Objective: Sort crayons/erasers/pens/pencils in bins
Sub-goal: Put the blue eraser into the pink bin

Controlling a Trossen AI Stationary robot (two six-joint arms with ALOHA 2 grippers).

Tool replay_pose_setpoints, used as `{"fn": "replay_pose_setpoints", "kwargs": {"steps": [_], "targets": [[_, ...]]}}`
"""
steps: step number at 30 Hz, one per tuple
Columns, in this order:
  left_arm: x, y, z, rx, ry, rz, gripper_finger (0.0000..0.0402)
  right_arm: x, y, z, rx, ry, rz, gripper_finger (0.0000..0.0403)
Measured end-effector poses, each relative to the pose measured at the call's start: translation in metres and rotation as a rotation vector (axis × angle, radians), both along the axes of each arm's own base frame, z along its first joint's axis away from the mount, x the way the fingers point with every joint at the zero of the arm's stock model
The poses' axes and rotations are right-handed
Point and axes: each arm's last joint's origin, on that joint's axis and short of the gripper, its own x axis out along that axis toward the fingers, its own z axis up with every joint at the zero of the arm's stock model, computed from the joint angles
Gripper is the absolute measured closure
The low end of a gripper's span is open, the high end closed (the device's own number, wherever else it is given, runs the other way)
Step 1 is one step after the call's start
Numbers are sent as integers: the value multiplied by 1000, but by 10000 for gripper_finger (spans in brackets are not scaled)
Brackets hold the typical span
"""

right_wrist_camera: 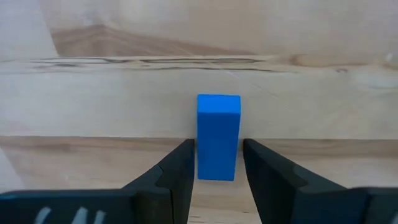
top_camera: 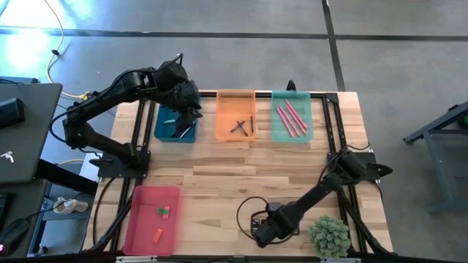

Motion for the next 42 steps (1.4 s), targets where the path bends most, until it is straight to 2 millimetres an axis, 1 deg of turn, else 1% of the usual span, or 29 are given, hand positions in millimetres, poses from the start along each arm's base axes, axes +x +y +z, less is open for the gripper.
{"fn": "replay_pose_setpoints", "kwargs": {"steps": [5,9,14,17,21,26,28,30,37,42], "targets": [[-1,2,0,52,29,26,259,2,2,-12,10,32,3,278],[-2,3,-1,90,52,50,259,2,2,-14,3,41,3,308],[-2,3,-1,90,58,52,259,2,2,-12,-5,42,5,341],[-3,2,-2,79,78,51,259,2,2,-12,-7,39,5,343],[-10,3,-6,56,142,44,263,3,3,-11,-7,30,26,337],[-22,7,-10,-13,203,48,271,7,5,1,-53,9,65,337],[-25,8,-11,-62,197,39,275,9,7,5,-70,-3,77,337],[-27,9,-12,-102,179,8,278,15,8,11,-89,-61,85,337],[-27,7,-11,-183,119,-71,287,31,8,33,-173,-225,110,337],[-26,6,-11,-204,102,-90,292,48,-1,51,-251,-326,146,337]]}}
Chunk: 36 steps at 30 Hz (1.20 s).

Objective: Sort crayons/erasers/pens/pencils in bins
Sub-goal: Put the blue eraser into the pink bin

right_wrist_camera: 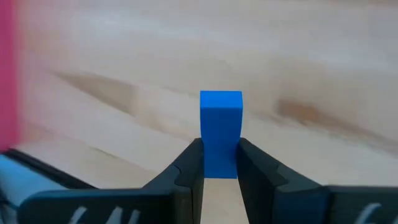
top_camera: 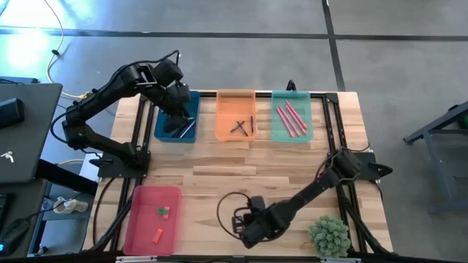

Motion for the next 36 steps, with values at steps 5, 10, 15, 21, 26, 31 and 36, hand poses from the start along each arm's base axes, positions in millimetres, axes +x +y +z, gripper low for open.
{"fn": "replay_pose_setpoints", "kwargs": {"steps": [5,10,15,21,26,31,36], "targets": [[2,-2,0,9,11,0,285,15,-12,18,-62,-68,44,336],[3,-3,-1,15,27,29,255,26,-23,32,-130,-120,69,336],[2,-1,-1,16,66,140,217,33,-36,45,-192,-121,98,336],[2,-4,-1,-82,37,142,201,40,-50,65,-279,-113,162,336],[4,-9,1,-228,-29,96,203,43,-62,84,-337,-107,217,336],[9,-14,2,-277,-42,109,203,46,-74,106,-395,-120,267,336],[14,-18,3,-305,-55,140,203,47,-85,130,-459,-136,313,336]]}}
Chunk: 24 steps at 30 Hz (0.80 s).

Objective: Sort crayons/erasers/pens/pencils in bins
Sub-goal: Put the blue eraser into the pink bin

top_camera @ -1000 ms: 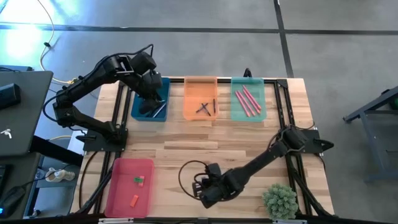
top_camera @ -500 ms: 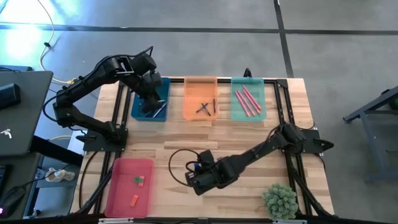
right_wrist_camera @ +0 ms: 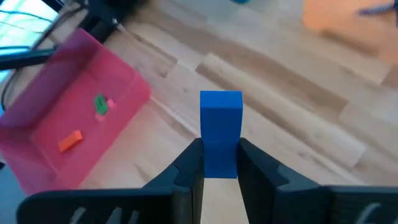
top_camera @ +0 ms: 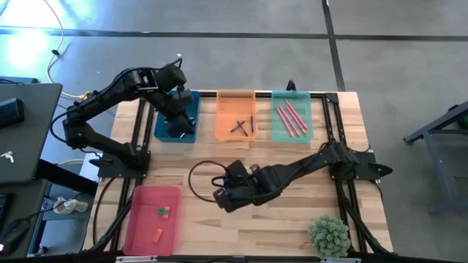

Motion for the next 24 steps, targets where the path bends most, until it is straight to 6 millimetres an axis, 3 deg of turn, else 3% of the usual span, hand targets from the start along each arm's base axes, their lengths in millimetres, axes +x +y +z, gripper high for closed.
{"fn": "replay_pose_setpoints", "kwargs": {"steps": [10,24], "targets": [[15,-16,4,1,-54,-44,203,4,-24,37,-110,-41,101,336],[28,-40,7,185,-173,-350,203,8,-49,45,-203,-7,215,336]]}}
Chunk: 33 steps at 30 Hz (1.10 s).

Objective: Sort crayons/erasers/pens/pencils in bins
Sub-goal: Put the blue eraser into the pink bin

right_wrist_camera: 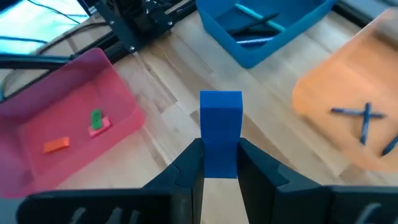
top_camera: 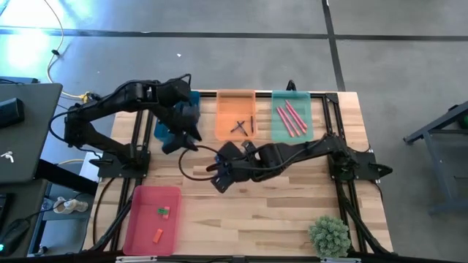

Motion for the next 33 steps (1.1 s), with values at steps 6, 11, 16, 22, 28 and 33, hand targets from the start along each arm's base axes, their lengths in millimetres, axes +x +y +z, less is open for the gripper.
{"fn": "replay_pose_setpoints", "kwargs": {"steps": [6,11,16,22,28,33], "targets": [[6,-2,0,-109,48,142,204,2,-9,1,-130,30,45,336],[11,1,-4,-151,113,334,204,7,-15,4,-244,31,107,336],[24,5,-11,-172,131,375,204,10,-23,5,-322,50,133,336],[34,8,-15,-160,132,410,204,12,-34,5,-343,71,141,336],[36,10,-16,-163,130,438,204,12,-35,5,-364,83,160,336],[37,10,-17,-167,135,441,204,12,-38,6,-403,88,139,336]]}}
